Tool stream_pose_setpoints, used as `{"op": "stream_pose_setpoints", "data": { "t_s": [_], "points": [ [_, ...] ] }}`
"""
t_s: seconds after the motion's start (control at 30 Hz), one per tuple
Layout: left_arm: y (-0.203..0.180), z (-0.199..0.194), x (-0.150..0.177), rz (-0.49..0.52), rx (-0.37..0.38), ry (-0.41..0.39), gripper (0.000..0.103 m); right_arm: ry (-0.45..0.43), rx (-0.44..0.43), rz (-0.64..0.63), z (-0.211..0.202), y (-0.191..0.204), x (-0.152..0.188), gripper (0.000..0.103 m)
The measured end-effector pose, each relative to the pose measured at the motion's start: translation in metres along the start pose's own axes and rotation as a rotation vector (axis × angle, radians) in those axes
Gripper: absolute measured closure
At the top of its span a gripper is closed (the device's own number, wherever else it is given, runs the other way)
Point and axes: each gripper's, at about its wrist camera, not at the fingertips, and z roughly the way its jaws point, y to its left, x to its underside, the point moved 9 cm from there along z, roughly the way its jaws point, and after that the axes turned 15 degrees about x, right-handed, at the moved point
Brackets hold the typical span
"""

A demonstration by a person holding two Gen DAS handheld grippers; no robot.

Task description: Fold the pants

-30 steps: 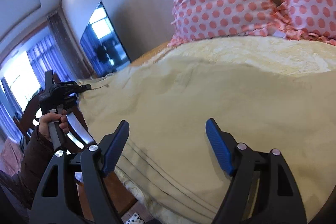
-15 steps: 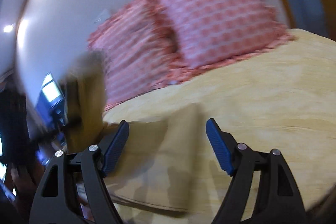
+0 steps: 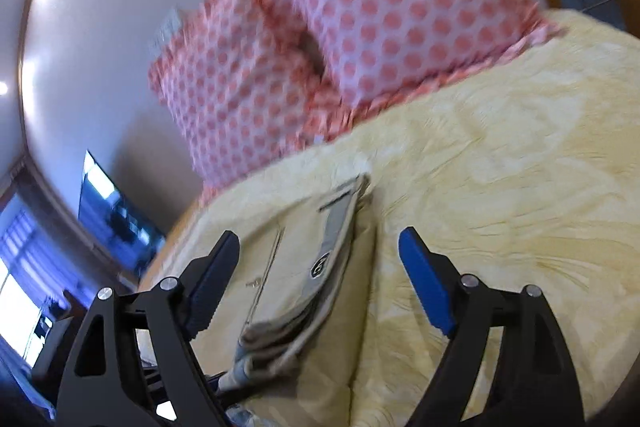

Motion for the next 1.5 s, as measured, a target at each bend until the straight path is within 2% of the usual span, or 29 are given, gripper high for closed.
{"op": "stream_pose_setpoints", "data": {
  "t_s": [0.03,0.07,0.13,0.2,0.3,0.33,0.43,0.5,0.63,0.7,0.77,0.83,0.87,0.9,0.93,0.97,1.0,1.03,1.07,1.13,1.27,1.37,1.5],
  "points": [
    [-0.003,-0.006,-0.002,-0.008,0.040,-0.005,0.071,0.035,0.021,-0.018,0.010,0.003,0.001,0.020],
    [-0.004,-0.016,-0.002,-0.017,0.059,-0.009,0.049,0.066,0.036,-0.037,0.018,0.005,0.003,0.021],
    [0.005,-0.033,-0.010,-0.032,0.063,-0.035,0.029,0.122,0.043,-0.075,0.036,0.011,0.004,0.023],
    [0.031,-0.056,-0.023,-0.085,0.050,-0.081,0.027,0.154,0.062,-0.124,0.051,0.015,0.004,0.027],
    [0.109,-0.091,-0.038,-0.252,-0.044,-0.150,0.026,0.178,0.076,-0.144,0.066,0.012,0.002,0.030],
    [0.148,-0.101,-0.036,-0.330,-0.110,-0.153,0.026,0.189,0.084,-0.141,0.070,0.009,0.001,0.034],
    [0.227,-0.117,-0.022,-0.506,-0.217,-0.136,0.028,0.220,0.091,-0.141,0.080,0.003,0.001,0.040],
    [0.259,-0.118,-0.013,-0.591,-0.223,-0.122,0.028,0.237,0.091,-0.167,0.085,0.005,0.003,0.045],
    [0.290,-0.102,-0.001,-0.736,-0.108,-0.088,0.030,0.229,0.086,-0.208,0.086,0.009,0.001,0.051],
    [0.295,-0.090,-0.001,-0.752,-0.059,-0.066,0.029,0.246,0.079,-0.194,0.090,0.006,0.002,0.056],
    [0.296,-0.083,-0.007,-0.722,-0.063,-0.042,0.029,0.245,0.073,-0.192,0.090,0.005,0.000,0.063],
    [0.296,-0.075,-0.012,-0.724,-0.035,-0.039,0.029,0.240,0.062,-0.201,0.088,0.005,-0.001,0.065],
    [0.296,-0.071,-0.015,-0.725,-0.015,-0.041,0.030,0.245,0.050,-0.193,0.087,0.004,-0.002,0.067],
    [0.297,-0.069,-0.017,-0.722,-0.008,-0.043,0.043,0.246,0.042,-0.189,0.087,0.003,-0.002,0.069],
    [0.298,-0.064,-0.017,-0.732,0.007,-0.040,0.052,0.244,0.038,-0.189,0.087,0.004,-0.003,0.074],
    [0.299,-0.064,-0.017,-0.742,-0.005,-0.046,0.067,0.238,0.031,-0.190,0.086,0.004,-0.004,0.078],
    [0.299,-0.063,-0.019,-0.745,0.001,-0.055,0.090,0.228,0.022,-0.192,0.082,0.004,-0.006,0.080],
    [0.298,-0.066,-0.021,-0.750,0.029,-0.077,0.096,0.222,0.019,-0.195,0.080,0.005,-0.008,0.083],
    [0.296,-0.068,-0.024,-0.754,0.050,-0.093,0.097,0.219,0.012,-0.194,0.078,0.005,-0.010,0.085],
    [0.293,-0.069,-0.030,-0.739,0.041,-0.095,0.098,0.219,0.003,-0.193,0.074,0.007,-0.015,0.089],
    [0.287,-0.066,-0.043,-0.702,0.009,-0.065,0.098,0.185,0.008,-0.278,0.065,0.022,-0.022,0.090],
    [0.289,-0.063,-0.060,-0.677,0.013,-0.070,0.098,0.187,-0.008,-0.257,0.068,0.024,-0.035,0.090],
    [0.303,-0.051,-0.097,-0.630,0.006,-0.099,0.098,0.148,0.012,-0.238,0.084,0.023,-0.073,0.091]
  ]
}}
